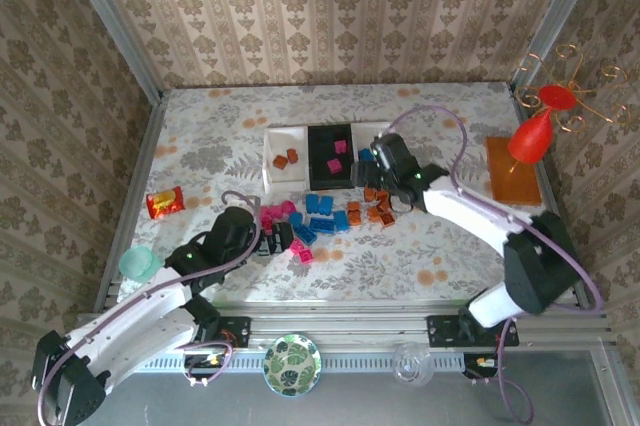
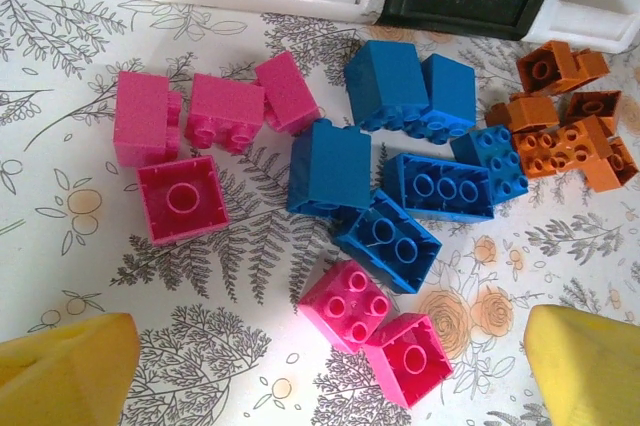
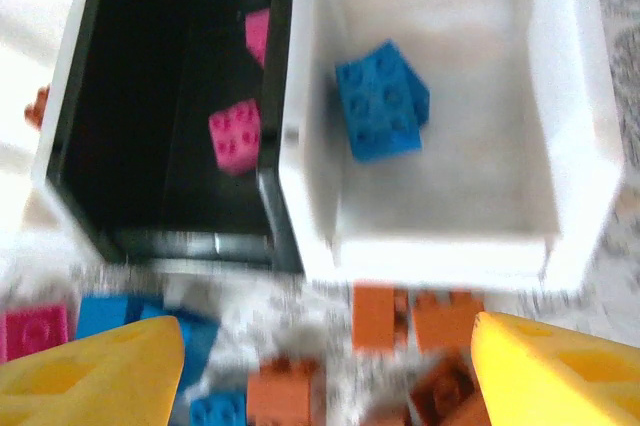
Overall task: Sort the legos into containers by color
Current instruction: Pick up the lego from the center of the table.
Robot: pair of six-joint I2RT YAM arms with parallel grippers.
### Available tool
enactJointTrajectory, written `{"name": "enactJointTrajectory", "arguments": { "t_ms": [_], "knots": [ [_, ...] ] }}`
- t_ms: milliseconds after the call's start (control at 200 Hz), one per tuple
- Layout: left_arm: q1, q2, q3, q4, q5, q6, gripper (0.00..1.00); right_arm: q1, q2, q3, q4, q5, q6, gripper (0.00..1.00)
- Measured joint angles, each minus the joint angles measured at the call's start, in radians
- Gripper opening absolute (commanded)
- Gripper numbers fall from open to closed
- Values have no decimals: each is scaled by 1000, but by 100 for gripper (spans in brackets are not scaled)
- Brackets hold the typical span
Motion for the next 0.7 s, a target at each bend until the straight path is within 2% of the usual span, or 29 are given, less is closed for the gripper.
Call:
{"name": "enactJointTrajectory", "arguments": {
  "t_ms": [120,240,485,700],
  "knots": [
    [12,22,0,8,9,0,100,26,-119,-156,2,0,7,78],
    [25,34,-9,25,20,0,100,31,-165,-270,-24,0,8,78],
    [38,66,-14,52,43,-3,100,39,-93,-297,-69,-16,-21,76],
    [38,79,-14,61,61,-13,100,40,-1,-263,-71,-11,-56,68]
  ]
}}
